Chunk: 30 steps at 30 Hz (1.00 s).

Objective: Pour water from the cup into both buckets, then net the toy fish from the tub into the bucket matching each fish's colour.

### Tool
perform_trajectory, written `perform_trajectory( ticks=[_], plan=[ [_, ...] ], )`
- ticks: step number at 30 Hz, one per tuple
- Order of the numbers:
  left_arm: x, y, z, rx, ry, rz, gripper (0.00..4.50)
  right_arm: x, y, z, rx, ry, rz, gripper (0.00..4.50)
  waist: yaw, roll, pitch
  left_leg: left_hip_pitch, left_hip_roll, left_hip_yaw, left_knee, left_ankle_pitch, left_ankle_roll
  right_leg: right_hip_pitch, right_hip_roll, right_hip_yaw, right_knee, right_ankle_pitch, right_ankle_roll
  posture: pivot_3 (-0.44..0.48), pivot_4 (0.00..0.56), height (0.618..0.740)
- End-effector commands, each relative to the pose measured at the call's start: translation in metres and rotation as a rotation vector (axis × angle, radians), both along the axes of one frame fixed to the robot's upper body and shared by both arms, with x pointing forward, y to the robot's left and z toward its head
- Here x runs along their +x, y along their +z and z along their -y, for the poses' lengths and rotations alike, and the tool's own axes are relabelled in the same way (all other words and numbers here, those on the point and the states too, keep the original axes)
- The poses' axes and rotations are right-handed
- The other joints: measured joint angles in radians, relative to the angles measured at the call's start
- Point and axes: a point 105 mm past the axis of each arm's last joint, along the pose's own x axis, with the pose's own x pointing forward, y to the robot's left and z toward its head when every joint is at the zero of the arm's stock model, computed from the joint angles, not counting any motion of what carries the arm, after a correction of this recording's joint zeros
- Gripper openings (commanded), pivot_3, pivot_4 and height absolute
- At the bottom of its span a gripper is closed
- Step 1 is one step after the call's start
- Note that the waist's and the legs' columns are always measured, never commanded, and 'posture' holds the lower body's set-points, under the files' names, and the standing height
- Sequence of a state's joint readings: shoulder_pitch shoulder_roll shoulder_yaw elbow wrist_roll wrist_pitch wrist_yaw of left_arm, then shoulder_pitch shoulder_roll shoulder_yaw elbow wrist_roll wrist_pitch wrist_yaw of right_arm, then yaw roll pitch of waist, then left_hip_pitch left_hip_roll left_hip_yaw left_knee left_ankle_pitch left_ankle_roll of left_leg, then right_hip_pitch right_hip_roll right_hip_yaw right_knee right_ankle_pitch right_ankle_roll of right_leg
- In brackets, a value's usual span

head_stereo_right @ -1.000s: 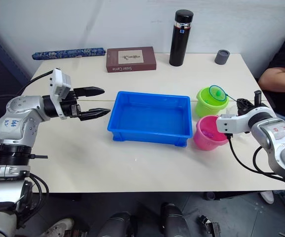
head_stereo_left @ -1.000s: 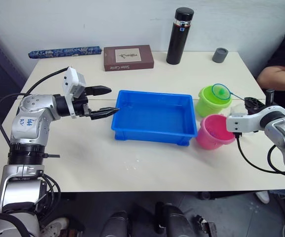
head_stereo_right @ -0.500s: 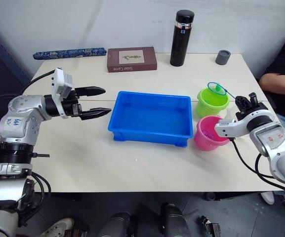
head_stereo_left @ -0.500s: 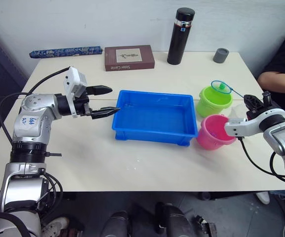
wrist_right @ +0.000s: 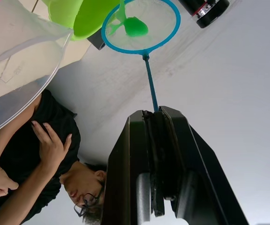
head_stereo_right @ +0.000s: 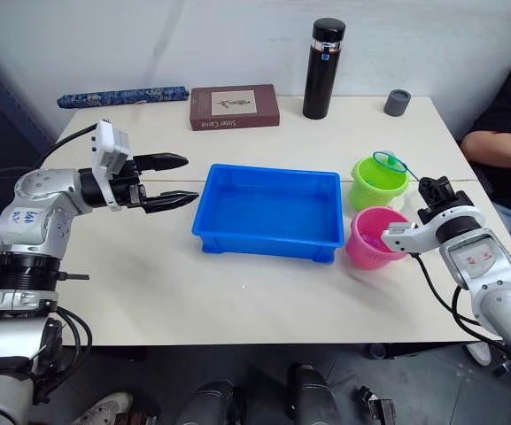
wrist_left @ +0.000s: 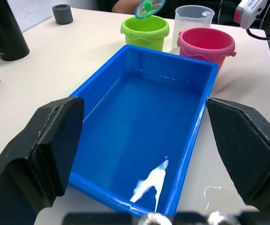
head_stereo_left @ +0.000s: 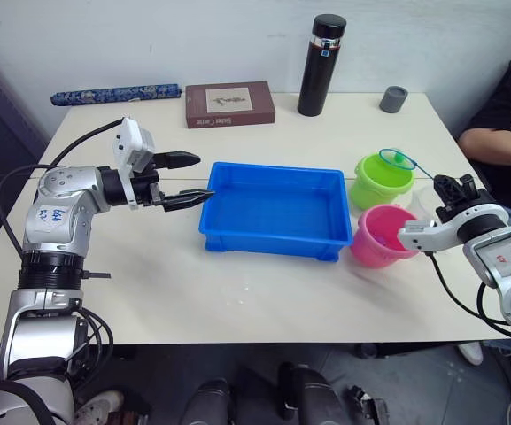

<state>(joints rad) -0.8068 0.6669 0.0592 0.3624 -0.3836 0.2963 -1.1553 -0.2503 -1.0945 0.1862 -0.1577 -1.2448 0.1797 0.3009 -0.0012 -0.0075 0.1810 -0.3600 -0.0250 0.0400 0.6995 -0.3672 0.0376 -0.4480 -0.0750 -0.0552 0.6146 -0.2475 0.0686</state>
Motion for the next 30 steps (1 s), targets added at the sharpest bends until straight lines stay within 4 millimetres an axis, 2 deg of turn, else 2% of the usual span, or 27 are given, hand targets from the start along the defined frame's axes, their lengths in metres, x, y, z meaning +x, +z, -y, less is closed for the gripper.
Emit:
perform_trajectory(
  ticks=[1, 11, 30],
  plan=[
    [-0.0016, 0.0135, 0.0029, 0.006, -0.011, 0.058, 4.48, -0.0022, 0.0239, 0.0031, -0.041, -0.018, 0.116, 0.0, 0.0, 0.0, 0.0, 0.0, 0.0, 0.0, 0.0, 0.0, 0.0, 0.0, 0.0, 0.0, 0.0, 0.0, 0.0, 0.0, 0.15, 0.74],
    [-0.0002, 0.0157, 0.0029, 0.004, -0.008, 0.065, 4.48, -0.0053, 0.0171, 0.0029, -0.075, -0.023, 0.131, 0.0, 0.0, 0.0, 0.0, 0.0, 0.0, 0.0, 0.0, 0.0, 0.0, 0.0, 0.0, 0.0, 0.001, 0.0, 0.0, 0.0, 0.15, 0.74],
    [-0.0012, 0.0137, 0.0033, 0.001, -0.009, 0.06, 4.48, -0.0056, 0.0236, 0.0001, -0.096, -0.008, 0.152, 0.0, -0.001, 0.0, 0.0, 0.003, 0.0, 0.002, 0.0, 0.0, 0.0, 0.001, 0.0, 0.003, 0.003, 0.0, 0.0, 0.0, 0.15, 0.74]
  ],
)
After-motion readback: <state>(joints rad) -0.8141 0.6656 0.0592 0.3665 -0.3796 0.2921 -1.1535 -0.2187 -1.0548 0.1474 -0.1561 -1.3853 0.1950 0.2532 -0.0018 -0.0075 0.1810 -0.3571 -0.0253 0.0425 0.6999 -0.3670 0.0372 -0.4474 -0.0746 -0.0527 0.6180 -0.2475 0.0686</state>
